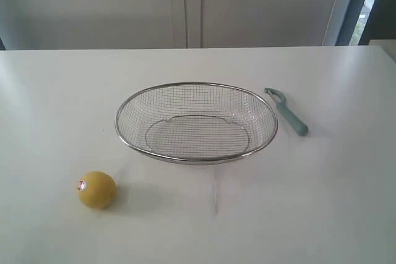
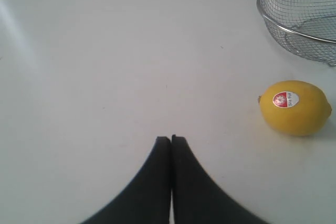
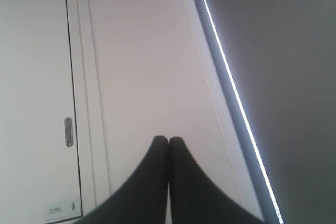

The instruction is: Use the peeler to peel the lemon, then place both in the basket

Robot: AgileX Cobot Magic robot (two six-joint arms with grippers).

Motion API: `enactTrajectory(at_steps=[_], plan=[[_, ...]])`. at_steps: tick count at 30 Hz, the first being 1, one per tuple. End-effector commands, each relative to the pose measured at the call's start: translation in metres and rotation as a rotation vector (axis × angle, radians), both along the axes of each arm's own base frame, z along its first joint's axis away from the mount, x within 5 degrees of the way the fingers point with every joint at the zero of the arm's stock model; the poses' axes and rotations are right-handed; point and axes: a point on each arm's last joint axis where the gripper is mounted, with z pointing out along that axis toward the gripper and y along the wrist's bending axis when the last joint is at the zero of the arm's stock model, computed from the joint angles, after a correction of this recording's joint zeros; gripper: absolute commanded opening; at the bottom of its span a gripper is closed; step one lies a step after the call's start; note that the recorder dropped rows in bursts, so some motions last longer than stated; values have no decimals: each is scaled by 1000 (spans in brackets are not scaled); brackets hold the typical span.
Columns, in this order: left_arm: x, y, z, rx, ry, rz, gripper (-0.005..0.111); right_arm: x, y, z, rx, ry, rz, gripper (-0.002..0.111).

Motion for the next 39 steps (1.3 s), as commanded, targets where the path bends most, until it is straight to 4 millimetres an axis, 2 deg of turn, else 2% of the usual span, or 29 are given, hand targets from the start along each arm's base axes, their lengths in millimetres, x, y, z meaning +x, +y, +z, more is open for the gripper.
enactTrajectory(at_steps=[1, 10, 19, 28, 33, 39], plan=[[0, 0, -1, -1, 2, 1, 0, -6, 0, 16, 1, -48, 0, 0], [0, 0, -1, -1, 2, 1, 0, 14, 0, 45, -3, 24, 0, 0], [0, 0, -1, -1, 2, 1, 0, 53, 2, 68, -28, 157, 2, 0], [0, 0, -1, -1, 2, 1, 0, 109, 7, 78, -104, 511, 37, 0], [0, 0, -1, -1, 2, 1, 0, 134, 9, 79, -108, 706, 63, 0], [0, 0, -1, -1, 2, 1, 0, 159, 12, 76, -167, 1039, 100, 0]])
